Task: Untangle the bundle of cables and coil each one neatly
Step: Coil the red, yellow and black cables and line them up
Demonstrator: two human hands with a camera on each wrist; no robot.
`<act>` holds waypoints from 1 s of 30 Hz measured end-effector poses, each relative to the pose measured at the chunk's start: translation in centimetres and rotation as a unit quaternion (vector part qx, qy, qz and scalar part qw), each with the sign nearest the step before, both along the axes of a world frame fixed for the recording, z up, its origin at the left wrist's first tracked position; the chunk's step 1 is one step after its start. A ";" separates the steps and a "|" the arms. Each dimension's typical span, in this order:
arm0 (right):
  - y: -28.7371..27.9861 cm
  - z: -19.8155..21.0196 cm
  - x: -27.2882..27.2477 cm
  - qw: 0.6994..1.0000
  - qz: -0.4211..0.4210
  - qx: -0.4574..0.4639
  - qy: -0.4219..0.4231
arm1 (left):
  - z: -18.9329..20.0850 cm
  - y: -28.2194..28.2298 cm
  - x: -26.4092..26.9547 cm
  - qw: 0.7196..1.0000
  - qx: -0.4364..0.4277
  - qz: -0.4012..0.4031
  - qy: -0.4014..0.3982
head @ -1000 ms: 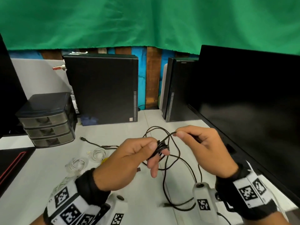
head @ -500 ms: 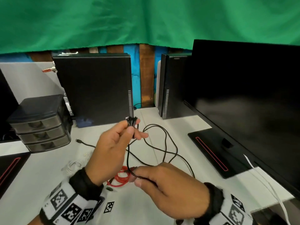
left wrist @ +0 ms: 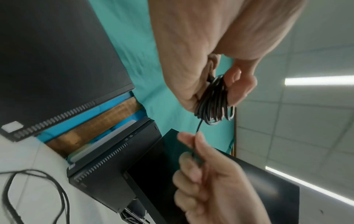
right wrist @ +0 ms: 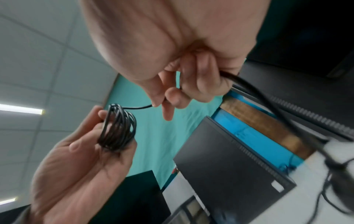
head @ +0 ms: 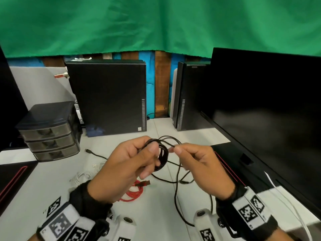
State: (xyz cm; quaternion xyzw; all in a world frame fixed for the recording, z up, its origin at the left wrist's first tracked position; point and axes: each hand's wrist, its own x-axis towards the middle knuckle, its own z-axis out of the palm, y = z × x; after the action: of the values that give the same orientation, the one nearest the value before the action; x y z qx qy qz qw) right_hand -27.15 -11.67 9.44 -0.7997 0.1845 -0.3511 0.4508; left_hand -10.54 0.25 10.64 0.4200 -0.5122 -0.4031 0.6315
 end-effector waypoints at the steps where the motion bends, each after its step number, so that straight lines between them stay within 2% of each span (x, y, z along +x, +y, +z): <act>1: 0.2 -0.2 0.1 1.000 0.012 0.010 0.014 | 0.0 -0.1 0.2 1.000 -0.002 0.002 0.011; 4: 1.8 -0.2 0.7 0.987 0.089 0.130 -0.010 | -0.2 -0.4 0.2 0.999 0.006 0.011 0.037; 6: 3.3 -0.2 1.2 0.980 0.099 0.163 -0.059 | -0.7 -0.7 -0.6 0.999 0.022 0.011 0.039; 9: 4.8 -1.1 2.0 0.986 0.023 0.110 -0.123 | -1.6 -0.9 -2.7 0.998 0.053 -0.011 0.044; 11: 4.7 -1.9 2.2 0.989 -0.039 0.068 -0.122 | -2.0 -0.9 -3.7 0.994 0.072 -0.027 0.081; 14: 4.5 -1.9 1.9 0.987 -0.070 0.062 -0.133 | -1.9 -0.8 -4.4 0.984 0.102 -0.023 0.144; 20: 4.1 -1.1 1.5 0.986 -0.052 0.056 -0.148 | -2.0 -0.9 -4.6 0.996 0.073 0.026 0.033; 22: 3.9 -1.1 1.4 0.986 -0.049 0.058 -0.149 | -2.1 -1.0 -4.5 0.998 0.056 0.012 0.003; 26: 3.5 -1.0 1.3 0.987 -0.052 0.057 -0.140 | -2.2 -0.5 -4.4 0.998 0.049 -0.026 0.017; 28: 3.5 -0.7 1.3 0.990 -0.036 0.041 -0.130 | -1.9 -0.3 -4.7 0.998 0.053 0.017 -0.017; 30: 3.3 -0.3 1.4 0.992 0.015 0.043 -0.115 | -1.6 -0.4 -4.9 0.996 0.048 0.072 -0.038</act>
State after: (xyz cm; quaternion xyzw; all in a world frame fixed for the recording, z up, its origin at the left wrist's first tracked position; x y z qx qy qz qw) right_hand -25.78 -8.36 9.14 -0.7363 0.1344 -0.4258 0.5084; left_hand -15.46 -0.18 9.02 0.5002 -0.4843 -0.3644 0.6185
